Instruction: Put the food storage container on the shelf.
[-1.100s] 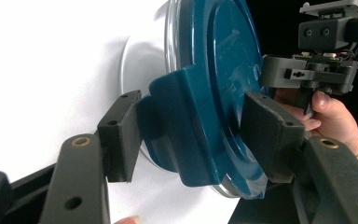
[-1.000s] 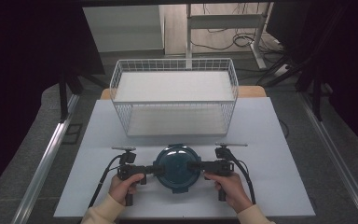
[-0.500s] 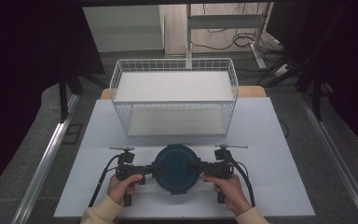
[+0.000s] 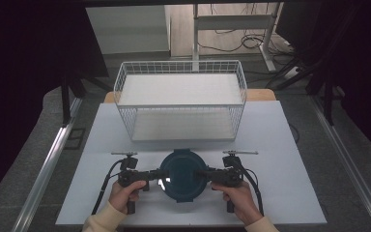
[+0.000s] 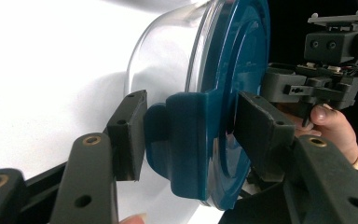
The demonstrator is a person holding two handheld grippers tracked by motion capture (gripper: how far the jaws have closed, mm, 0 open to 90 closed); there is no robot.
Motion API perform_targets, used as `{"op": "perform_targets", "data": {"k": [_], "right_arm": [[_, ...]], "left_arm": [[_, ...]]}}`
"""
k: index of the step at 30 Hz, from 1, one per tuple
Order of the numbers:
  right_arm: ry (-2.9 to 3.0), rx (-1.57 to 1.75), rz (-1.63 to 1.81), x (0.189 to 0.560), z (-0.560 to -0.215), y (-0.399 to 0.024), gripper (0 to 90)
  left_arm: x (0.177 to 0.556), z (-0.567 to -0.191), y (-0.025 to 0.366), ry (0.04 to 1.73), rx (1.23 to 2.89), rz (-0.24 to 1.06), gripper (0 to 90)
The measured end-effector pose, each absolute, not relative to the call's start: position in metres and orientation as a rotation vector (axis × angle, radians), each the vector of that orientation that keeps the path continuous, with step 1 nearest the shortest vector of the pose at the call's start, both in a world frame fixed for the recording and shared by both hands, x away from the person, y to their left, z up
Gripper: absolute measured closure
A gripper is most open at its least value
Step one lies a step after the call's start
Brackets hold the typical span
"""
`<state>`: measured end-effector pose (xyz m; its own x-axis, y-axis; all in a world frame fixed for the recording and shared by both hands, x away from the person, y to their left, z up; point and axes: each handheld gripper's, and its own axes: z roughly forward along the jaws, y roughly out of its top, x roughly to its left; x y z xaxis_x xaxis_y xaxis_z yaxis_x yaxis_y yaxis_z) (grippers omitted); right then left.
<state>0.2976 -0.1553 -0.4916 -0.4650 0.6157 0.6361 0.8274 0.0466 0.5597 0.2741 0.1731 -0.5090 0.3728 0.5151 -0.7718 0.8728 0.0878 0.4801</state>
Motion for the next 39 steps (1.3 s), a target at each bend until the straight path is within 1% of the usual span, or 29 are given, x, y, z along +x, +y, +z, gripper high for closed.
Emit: {"op": "perform_targets", "data": {"k": [7, 14, 19, 27, 31, 39], "right_arm": [[-2.155, -1.434, -1.443, 0.291, -0.473, -0.156, 36.6], [-2.176, -1.415, -1.480, 0.285, -0.462, -0.158, 36.6], [-2.183, -1.409, -1.497, 0.281, -0.457, -0.159, 36.6], [-2.210, -1.395, -1.531, 0.276, -0.446, -0.160, 36.7], [-2.211, -1.376, -1.559, 0.275, -0.439, -0.161, 36.7], [-2.226, -1.353, -1.581, 0.277, -0.431, -0.159, 36.8]], "left_arm": [[0.268, -0.495, 0.174, 1.242, 1.549, -0.395, 46.3], [0.263, -0.485, 0.173, 1.203, 1.553, -0.383, 46.8], [0.261, -0.478, 0.172, 1.183, 1.581, -0.346, 46.5], [0.258, -0.469, 0.172, 1.159, 1.569, -0.347, 46.9], [0.256, -0.459, 0.171, 1.139, 1.576, -0.307, 47.2], [0.256, -0.450, 0.174, 1.127, 1.573, -0.283, 47.3]]}}
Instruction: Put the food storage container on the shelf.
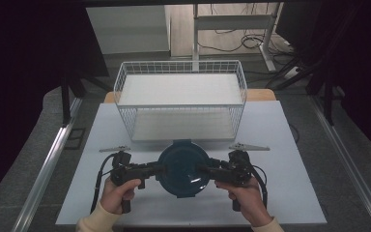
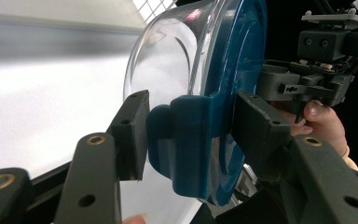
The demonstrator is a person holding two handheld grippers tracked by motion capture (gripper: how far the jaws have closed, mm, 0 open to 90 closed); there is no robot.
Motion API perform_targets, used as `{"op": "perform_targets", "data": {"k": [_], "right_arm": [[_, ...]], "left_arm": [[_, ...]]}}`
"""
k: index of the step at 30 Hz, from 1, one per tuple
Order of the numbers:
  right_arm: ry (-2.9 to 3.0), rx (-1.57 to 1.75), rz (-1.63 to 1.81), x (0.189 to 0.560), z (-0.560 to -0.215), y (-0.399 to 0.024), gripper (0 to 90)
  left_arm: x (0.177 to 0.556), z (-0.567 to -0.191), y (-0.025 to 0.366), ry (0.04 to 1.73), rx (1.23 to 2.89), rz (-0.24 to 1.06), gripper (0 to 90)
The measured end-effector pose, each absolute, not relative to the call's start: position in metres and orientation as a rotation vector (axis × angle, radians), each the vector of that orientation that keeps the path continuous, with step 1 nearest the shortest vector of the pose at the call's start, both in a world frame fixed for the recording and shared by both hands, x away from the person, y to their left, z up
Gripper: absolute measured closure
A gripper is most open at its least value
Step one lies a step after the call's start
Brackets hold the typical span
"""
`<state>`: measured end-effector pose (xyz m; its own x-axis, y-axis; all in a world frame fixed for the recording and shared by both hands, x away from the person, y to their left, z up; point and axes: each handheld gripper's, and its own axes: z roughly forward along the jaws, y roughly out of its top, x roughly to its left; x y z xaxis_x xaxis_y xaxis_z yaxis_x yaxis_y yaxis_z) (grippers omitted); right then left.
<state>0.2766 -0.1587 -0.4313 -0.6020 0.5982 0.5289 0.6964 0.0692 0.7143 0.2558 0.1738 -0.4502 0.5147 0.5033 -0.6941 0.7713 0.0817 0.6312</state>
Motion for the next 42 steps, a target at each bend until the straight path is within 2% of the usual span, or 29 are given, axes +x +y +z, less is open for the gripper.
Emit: {"op": "perform_targets", "data": {"k": [11, 21, 29, 42], "right_arm": [[-2.293, -1.309, -1.612, 0.294, -0.398, -0.153, 36.8], [-2.308, -1.277, -1.685, 0.312, -0.359, -0.153, 36.8], [-2.320, -1.282, -1.728, 0.330, -0.329, -0.154, 36.9], [-2.337, -1.266, -1.735, 0.364, -0.300, -0.149, 36.8]], "left_arm": [[0.271, -0.425, 0.177, 1.089, 1.567, -0.237, 46.9], [0.293, -0.376, 0.178, 1.021, 1.593, -0.156, 46.9], [0.316, -0.351, 0.178, 0.999, 1.584, -0.164, 46.9], [0.350, -0.321, 0.181, 1.001, 1.577, -0.152, 46.9]]}}
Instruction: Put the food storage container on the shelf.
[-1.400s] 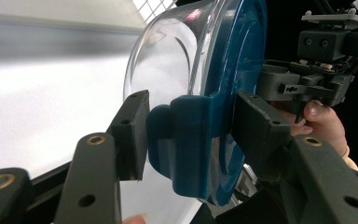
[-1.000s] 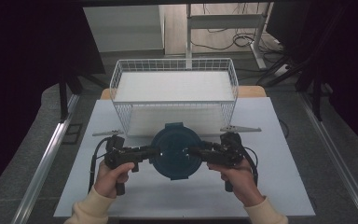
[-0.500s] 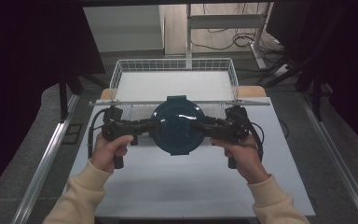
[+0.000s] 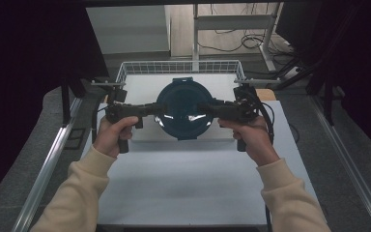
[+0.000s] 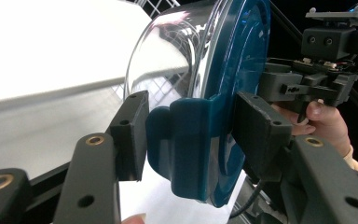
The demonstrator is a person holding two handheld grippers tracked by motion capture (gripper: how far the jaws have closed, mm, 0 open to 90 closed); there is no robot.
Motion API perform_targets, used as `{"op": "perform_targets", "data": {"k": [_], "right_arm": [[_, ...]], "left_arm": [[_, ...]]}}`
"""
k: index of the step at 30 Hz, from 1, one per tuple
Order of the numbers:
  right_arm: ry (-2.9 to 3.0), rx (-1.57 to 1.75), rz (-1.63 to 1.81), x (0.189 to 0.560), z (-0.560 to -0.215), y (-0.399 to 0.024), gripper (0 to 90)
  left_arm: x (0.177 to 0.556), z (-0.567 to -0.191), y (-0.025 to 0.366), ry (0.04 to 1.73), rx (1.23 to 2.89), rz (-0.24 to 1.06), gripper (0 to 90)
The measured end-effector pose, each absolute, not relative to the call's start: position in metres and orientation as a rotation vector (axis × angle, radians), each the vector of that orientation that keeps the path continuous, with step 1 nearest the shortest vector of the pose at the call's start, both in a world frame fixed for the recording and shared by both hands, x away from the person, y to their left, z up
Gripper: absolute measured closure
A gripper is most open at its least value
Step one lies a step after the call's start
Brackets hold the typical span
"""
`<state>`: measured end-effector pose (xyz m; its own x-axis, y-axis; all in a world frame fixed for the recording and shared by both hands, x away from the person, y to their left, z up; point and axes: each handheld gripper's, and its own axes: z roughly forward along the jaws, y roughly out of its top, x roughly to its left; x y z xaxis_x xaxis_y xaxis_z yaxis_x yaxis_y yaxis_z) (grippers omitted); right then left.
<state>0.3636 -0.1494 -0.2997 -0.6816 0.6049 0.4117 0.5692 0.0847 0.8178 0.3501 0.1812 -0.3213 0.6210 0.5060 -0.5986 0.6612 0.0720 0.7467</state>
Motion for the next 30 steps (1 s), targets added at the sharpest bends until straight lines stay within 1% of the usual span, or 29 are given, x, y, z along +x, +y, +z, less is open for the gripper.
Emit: {"op": "perform_targets", "data": {"k": [10, 18, 21, 22, 23, 24, 25, 26, 30], "right_arm": [[2.274, 1.266, 1.731, 0.386, -0.291, -0.152, 36.9], [2.274, 1.301, 1.716, 0.422, -0.282, -0.149, 36.9], [2.276, 1.317, 1.702, 0.437, -0.279, -0.147, 36.8], [2.266, 1.321, 1.691, 0.445, -0.277, -0.145, 36.8], [2.266, 1.321, 1.691, 0.445, -0.277, -0.145, 36.8], [2.257, 1.324, 1.674, 0.453, -0.276, -0.143, 36.8], [2.257, 1.324, 1.674, 0.453, -0.276, -0.143, 36.8], [2.256, 1.349, 1.669, 0.463, -0.280, -0.142, 36.7], [2.287, 1.396, 1.657, 0.475, -0.289, -0.143, 36.7]], "left_arm": [[0.375, -0.303, 0.177, 1.008, 1.610, -0.131, 46.4], [0.416, -0.298, 0.182, 1.010, 1.606, -0.156, 46.4], [0.437, -0.300, 0.184, 1.025, 1.578, -0.191, 46.4], [0.440, -0.301, 0.185, 1.027, 1.578, -0.195, 46.0], [0.440, -0.301, 0.185, 1.027, 1.578, -0.195, 45.7], [0.451, -0.304, 0.184, 1.053, 1.565, -0.213, 45.1], [0.451, -0.304, 0.184, 1.053, 1.565, -0.213, 44.9], [0.462, -0.307, 0.184, 1.063, 1.574, -0.218, 44.9], [0.472, -0.318, 0.183, 1.087, 1.589, -0.256, 44.9]]}}
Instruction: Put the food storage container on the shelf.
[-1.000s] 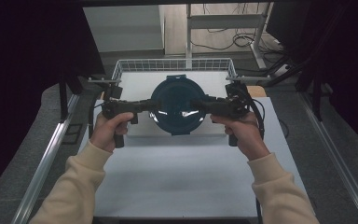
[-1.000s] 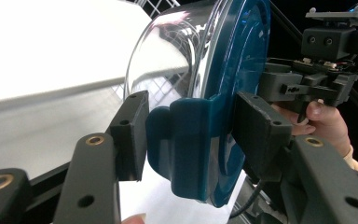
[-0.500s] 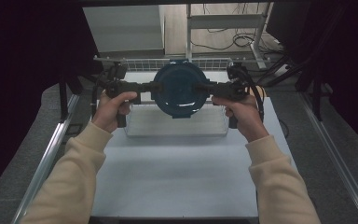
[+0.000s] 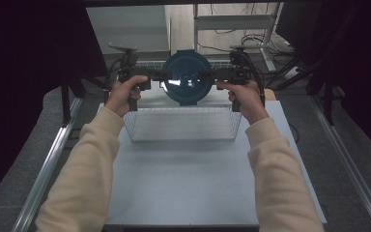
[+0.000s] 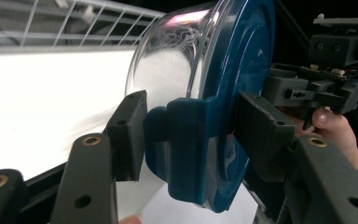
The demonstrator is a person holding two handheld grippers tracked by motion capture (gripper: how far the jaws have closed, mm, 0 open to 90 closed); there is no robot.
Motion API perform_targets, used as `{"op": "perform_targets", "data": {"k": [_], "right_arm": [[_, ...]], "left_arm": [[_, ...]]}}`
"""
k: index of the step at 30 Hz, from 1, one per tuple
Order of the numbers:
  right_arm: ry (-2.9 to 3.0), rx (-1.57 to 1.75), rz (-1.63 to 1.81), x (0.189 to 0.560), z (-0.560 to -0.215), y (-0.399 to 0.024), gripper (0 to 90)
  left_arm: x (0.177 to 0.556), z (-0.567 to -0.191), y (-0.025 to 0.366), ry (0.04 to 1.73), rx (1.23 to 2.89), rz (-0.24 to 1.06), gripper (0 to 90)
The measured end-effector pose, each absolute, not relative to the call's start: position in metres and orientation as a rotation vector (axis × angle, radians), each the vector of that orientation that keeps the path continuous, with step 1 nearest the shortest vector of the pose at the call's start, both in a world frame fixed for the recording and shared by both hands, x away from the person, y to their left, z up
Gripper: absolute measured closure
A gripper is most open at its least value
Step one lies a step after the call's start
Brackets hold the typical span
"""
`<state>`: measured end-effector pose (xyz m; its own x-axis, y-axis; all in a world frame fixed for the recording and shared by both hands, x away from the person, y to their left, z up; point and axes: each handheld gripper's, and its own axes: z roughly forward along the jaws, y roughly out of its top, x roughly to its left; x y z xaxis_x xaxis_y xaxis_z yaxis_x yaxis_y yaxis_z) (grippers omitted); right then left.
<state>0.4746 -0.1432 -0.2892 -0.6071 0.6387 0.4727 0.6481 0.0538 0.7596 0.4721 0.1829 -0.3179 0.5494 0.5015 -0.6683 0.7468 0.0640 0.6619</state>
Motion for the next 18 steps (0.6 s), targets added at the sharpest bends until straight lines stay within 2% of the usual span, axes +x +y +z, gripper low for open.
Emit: {"op": "perform_targets", "data": {"k": [6, 10, 18], "right_arm": [[-2.137, -1.489, -1.656, 0.490, -0.303, -0.150, 36.0], [-2.004, -1.627, -1.587, 0.500, -0.308, -0.146, 35.2], [-1.838, -1.710, -1.577, 0.507, -0.324, -0.148, 35.0]], "left_arm": [[0.486, -0.328, 0.178, 1.166, 1.494, -0.318, 45.2], [0.493, -0.336, 0.177, 1.223, 1.473, -0.376, 40.1], [0.497, -0.344, 0.176, 1.226, 1.452, -0.374, 38.6]]}}
